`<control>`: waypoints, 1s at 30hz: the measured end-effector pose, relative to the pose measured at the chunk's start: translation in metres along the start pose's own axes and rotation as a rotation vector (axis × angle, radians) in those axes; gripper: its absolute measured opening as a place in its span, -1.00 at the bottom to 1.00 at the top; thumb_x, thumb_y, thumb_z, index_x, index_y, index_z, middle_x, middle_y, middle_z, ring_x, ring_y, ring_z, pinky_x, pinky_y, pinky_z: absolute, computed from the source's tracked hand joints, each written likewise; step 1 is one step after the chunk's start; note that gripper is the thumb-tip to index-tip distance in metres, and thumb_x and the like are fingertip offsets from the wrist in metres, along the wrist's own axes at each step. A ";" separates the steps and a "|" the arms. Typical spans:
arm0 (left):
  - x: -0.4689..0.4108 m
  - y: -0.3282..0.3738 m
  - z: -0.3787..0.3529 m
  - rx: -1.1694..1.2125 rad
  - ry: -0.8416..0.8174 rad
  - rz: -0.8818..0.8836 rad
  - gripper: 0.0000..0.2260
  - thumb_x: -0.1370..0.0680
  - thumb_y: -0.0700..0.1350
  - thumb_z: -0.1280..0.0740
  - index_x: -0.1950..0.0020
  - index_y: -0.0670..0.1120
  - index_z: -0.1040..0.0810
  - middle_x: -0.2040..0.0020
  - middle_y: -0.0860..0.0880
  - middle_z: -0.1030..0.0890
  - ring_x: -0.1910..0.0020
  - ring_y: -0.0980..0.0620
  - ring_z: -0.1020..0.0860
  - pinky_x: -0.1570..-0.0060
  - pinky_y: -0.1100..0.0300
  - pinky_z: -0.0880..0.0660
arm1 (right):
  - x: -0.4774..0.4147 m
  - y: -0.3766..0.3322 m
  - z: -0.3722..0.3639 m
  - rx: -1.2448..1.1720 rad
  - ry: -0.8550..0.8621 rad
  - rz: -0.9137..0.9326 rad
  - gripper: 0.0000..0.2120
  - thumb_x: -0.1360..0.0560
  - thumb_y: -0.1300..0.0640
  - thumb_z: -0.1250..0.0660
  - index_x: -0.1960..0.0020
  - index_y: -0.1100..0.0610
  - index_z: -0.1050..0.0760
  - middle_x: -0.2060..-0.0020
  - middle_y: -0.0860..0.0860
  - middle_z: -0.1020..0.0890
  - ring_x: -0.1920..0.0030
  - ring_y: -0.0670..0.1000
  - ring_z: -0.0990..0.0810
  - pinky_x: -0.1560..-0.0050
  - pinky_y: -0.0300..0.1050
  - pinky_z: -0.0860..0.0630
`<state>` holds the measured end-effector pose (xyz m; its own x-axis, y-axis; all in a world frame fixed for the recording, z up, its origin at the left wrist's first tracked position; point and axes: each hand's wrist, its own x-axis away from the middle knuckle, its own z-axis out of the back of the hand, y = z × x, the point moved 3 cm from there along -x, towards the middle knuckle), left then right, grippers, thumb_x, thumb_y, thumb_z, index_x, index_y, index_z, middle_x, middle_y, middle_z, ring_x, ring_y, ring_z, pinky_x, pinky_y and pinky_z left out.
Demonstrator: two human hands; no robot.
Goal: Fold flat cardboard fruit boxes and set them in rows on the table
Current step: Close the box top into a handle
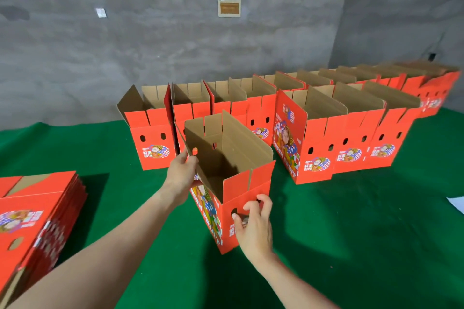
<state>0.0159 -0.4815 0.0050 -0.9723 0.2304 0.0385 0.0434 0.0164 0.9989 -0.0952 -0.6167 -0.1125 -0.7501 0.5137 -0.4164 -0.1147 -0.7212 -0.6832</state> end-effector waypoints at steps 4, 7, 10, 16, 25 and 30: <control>-0.016 0.001 -0.013 -0.044 -0.026 -0.006 -0.70 -0.59 -0.26 -0.08 -0.14 -0.02 -0.54 0.26 -0.04 -0.66 0.35 0.05 -0.61 0.38 0.16 -0.54 | -0.022 0.016 0.002 -0.039 -0.019 -0.094 -0.67 -0.38 0.04 -0.47 0.03 0.09 -0.36 -0.08 0.02 -0.44 0.08 0.15 -0.59 0.13 -0.02 -0.47; -0.029 0.004 -0.030 -0.034 -0.082 -0.006 -0.67 -0.58 -0.29 -0.08 -0.08 0.04 -0.56 0.32 0.05 -0.67 0.41 0.14 -0.60 0.48 0.25 -0.50 | -0.034 0.028 0.000 -0.076 -0.071 -0.148 -0.63 -0.39 0.02 -0.45 0.06 0.03 -0.25 0.04 0.02 -0.49 0.04 0.15 -0.58 0.09 -0.03 -0.41; -0.046 0.010 -0.056 0.001 -0.197 0.021 -0.67 -0.61 -0.28 -0.13 -0.22 0.04 -0.52 0.19 0.06 -0.68 0.31 0.15 -0.61 0.44 0.25 -0.51 | -0.062 0.044 0.010 -0.078 -0.008 -0.147 -0.65 -0.38 0.12 -0.47 0.08 0.09 -0.28 0.06 0.07 -0.46 0.03 0.18 -0.55 0.07 0.01 -0.41; -0.078 0.018 -0.129 -0.152 -0.271 0.052 -0.51 -0.62 -0.23 -0.20 -0.49 0.09 -0.18 -0.08 -0.01 -0.56 -0.04 -0.09 -0.55 0.11 0.05 -0.52 | -0.143 0.089 0.032 0.065 -0.029 -0.174 -0.62 -0.44 0.16 -0.43 -0.11 0.25 -0.30 -0.13 0.17 -0.43 -0.08 0.23 -0.52 -0.06 0.10 -0.44; -0.102 0.027 -0.205 -0.395 -0.451 -0.002 -0.68 -0.66 -0.19 -0.08 -0.35 0.02 -0.46 -0.06 0.09 -0.38 -0.18 0.04 -0.37 -0.21 0.02 -0.46 | -0.193 0.140 0.035 0.020 0.076 -0.305 -0.66 -0.45 0.19 -0.42 0.00 0.18 -0.25 0.01 0.13 -0.44 0.07 0.24 -0.54 0.09 0.13 -0.48; -0.111 0.027 -0.219 -0.430 -0.468 -0.084 -0.68 -0.61 -0.27 -0.15 -0.24 0.06 -0.49 -0.12 0.08 -0.38 0.15 0.19 -0.37 0.05 0.13 -0.44 | -0.202 0.157 0.042 0.021 0.103 -0.247 -0.65 -0.44 0.17 -0.44 0.04 0.13 -0.24 0.06 0.10 -0.43 0.13 0.20 -0.53 0.21 0.00 -0.44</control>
<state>0.0747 -0.7198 0.0334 -0.7613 0.6471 0.0412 -0.2192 -0.3166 0.9229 0.0115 -0.8532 -0.1103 -0.6274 0.7193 -0.2982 -0.3006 -0.5770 -0.7594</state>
